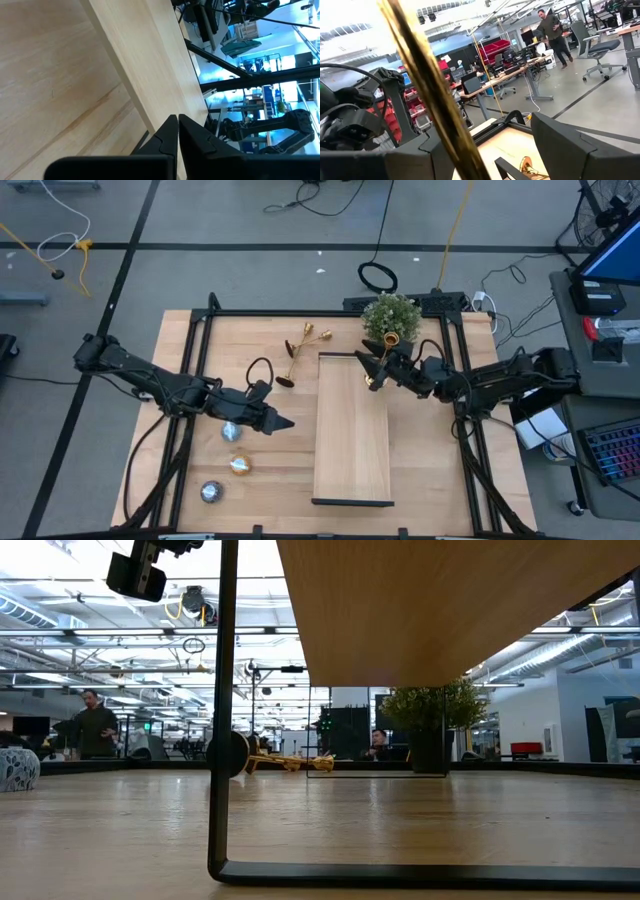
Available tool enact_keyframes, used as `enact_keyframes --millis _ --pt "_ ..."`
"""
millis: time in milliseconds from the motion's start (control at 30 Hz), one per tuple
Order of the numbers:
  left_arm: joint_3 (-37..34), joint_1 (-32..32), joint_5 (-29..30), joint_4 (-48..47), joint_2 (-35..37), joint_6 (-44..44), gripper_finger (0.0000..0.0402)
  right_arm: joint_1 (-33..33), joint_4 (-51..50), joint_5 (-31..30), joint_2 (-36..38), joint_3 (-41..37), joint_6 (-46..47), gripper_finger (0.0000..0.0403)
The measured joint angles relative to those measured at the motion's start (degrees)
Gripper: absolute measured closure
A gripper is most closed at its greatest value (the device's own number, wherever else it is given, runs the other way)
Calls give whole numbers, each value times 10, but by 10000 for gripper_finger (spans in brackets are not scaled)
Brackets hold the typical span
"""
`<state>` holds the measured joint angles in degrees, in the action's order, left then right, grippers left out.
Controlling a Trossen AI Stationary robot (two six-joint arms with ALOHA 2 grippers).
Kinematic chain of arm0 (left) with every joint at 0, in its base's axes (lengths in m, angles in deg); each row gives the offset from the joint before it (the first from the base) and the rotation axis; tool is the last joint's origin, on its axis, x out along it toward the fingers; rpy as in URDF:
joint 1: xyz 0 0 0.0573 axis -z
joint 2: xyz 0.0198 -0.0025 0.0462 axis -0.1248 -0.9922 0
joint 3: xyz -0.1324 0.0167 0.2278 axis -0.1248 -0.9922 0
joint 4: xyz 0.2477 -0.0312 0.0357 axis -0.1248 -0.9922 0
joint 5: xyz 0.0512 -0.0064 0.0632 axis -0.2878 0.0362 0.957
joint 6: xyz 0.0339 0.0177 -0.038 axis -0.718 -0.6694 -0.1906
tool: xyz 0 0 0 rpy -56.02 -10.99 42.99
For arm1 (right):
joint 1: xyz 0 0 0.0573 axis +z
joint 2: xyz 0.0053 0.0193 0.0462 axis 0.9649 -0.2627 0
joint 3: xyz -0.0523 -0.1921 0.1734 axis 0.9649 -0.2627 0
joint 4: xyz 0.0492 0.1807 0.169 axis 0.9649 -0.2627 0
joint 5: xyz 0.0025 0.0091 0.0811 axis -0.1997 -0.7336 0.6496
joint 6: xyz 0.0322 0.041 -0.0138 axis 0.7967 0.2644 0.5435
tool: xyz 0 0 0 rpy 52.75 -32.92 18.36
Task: Pick & Place candle stick holders
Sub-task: Put the right gold candle holder on the shelf
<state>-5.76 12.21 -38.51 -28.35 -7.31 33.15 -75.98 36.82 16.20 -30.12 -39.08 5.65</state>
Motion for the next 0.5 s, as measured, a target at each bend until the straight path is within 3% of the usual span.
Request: enact_keyframes --millis 500 --pt "0 0 -1 0 0 -3 390 -3 10 15 0 0 43 167"
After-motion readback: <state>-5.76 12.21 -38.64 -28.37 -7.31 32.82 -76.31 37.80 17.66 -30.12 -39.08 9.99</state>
